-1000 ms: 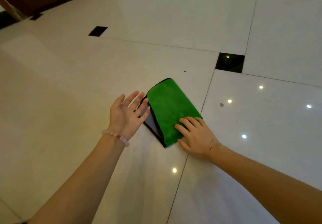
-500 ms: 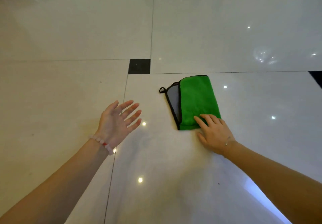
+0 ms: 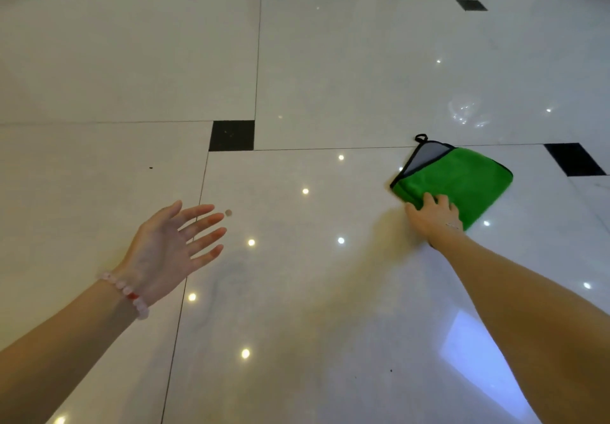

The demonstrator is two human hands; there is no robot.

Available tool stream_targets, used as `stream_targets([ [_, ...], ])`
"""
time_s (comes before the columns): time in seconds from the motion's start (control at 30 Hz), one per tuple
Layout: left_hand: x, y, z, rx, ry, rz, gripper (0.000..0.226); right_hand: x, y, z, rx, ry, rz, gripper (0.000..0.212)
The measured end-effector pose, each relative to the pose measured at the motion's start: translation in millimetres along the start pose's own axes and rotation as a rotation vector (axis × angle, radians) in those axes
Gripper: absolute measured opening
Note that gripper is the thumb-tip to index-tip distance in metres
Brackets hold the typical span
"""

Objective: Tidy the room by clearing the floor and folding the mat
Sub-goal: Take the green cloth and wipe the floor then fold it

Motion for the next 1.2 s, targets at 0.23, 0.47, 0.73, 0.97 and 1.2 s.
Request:
stream_targets([
  [0.23, -3, 20, -2, -0.019, -0.011, 0.040, 0.038, 68, 8, -122, -0.308, -0.043, -0.059, 0.059],
  [0.47, 18, 40, -8, -0.047, -0.077, 0.001, 0.038, 152, -51, -215, -0.822, -0.253, -0.271, 0.058],
  [0.73, 24, 35, -18, -0.049, -0.071, -0.018, 0.037, 129, -55, -178, -0.856, -0.351, -0.118, 0.057],
  [0.97, 28, 15, -18, -0.022, -0.048, -0.052, 0.037, 64, -56, -71, -0.503, -0.335, -0.001, 0.057],
  [1.2, 66, 1, -20, -0.023, 0.021, -0.089, 0.038, 79, -155, -28, -0.634, -0.294, -0.118, 0.059],
])
Point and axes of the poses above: each hand's wrist, its own y-axis towards the middle knuckle, its own x-axis out of the palm, z = x × y, the point moved 6 cm from there along y, towards the middle knuckle, and after that the axes turned 15 degrees about y, right-handed, at the moved point
